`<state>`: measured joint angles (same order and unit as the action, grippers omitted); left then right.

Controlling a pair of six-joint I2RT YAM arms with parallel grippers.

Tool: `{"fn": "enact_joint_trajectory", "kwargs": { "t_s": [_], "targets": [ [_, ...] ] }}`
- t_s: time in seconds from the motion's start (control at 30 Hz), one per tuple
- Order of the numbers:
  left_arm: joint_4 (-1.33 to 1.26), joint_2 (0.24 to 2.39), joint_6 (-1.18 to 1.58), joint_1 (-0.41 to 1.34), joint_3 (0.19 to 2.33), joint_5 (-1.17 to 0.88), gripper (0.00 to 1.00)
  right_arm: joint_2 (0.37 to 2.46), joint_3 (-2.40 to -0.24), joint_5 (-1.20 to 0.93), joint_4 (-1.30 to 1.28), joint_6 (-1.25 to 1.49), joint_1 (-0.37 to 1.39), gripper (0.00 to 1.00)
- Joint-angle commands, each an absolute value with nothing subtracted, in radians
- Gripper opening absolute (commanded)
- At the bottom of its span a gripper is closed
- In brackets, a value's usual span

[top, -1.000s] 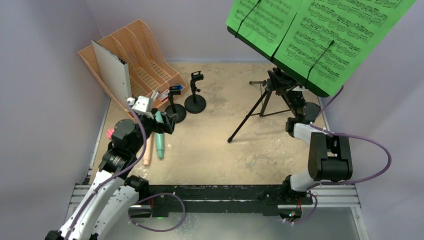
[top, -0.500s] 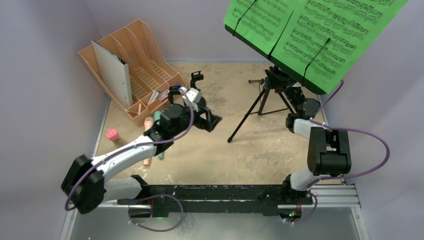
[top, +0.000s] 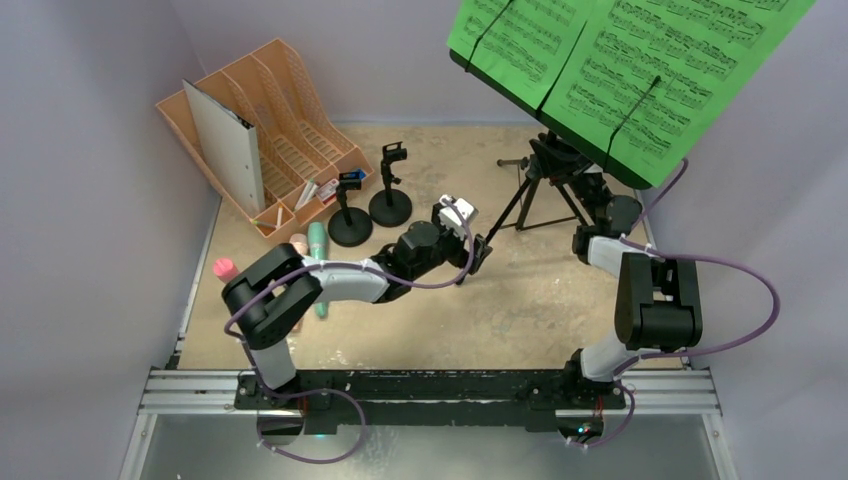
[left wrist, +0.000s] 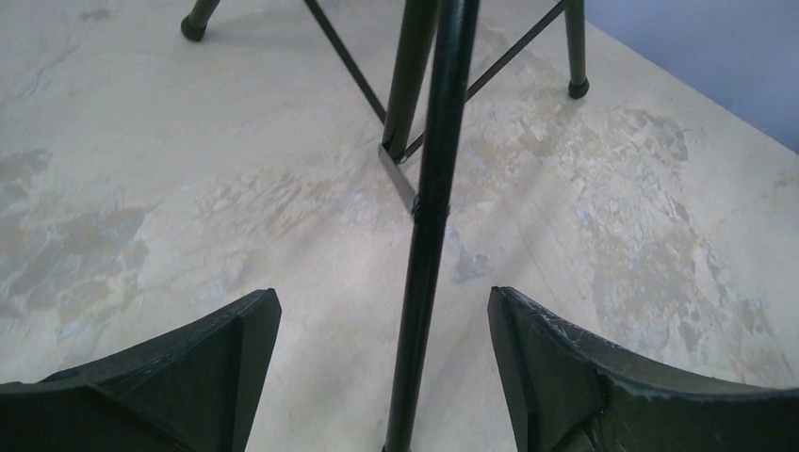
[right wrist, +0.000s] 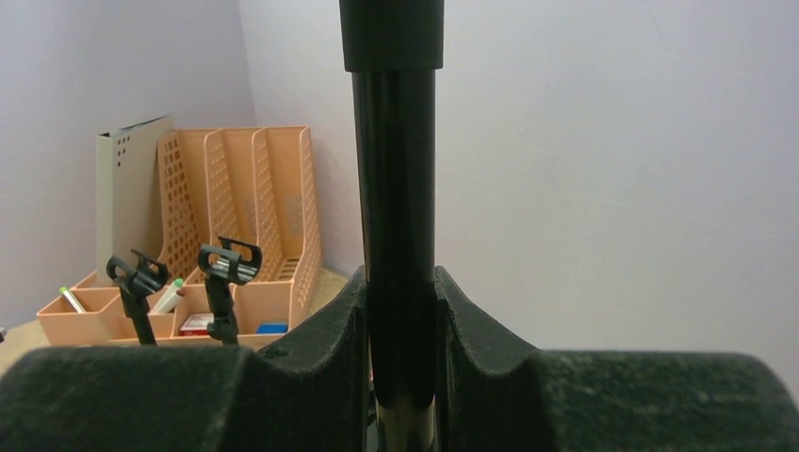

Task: Pack up the instrument practice props
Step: Adjust the music stand at the center of the board.

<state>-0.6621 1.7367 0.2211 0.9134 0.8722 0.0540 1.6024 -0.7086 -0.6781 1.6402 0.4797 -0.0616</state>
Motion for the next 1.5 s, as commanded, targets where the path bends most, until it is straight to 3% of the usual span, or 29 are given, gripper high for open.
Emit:
{"fn": "enact_joint_trajectory", "kwargs": {
  "t_s": [0.0,0.23,0.57,0.73,1.1,1.3,1.47],
  "targets": [
    [-0.791,1.803,0.117,0.934,0.939,0.073,0.83,1.697,-0.645,-0.871,2.005,0.553,-0.04,0.0],
    [-0.847,1.89,0.038,0.941,0.955,0.061,0.63,1.7,-0.66,-0.889,2.004,0.567,-0.04,0.0],
    [-0.866,1.864,-0.087,0.959,0.923,0.132,0.0,1.734,-0.705,-0.921,2.009,0.591,-0.04,0.0],
    [-0.899,1.806,-0.142,0.988,0.857,0.26,0.0,1.813,-0.769,-0.968,2.135,0.715,-0.04,0.0],
    [-1.005,1.756,-0.223,1.092,0.726,0.567,0.0,1.927,-0.943,-1.055,2.14,0.792,-0.008,0.0],
    [-0.956,1.776,-0.188,1.093,0.762,0.607,0.0,1.896,-0.915,-1.067,2.119,0.787,-0.008,0.47],
    [-0.893,1.789,-0.147,1.092,0.802,0.616,0.0,1.808,-0.846,-1.022,2.002,0.692,-0.027,0.68]
  ]
}}
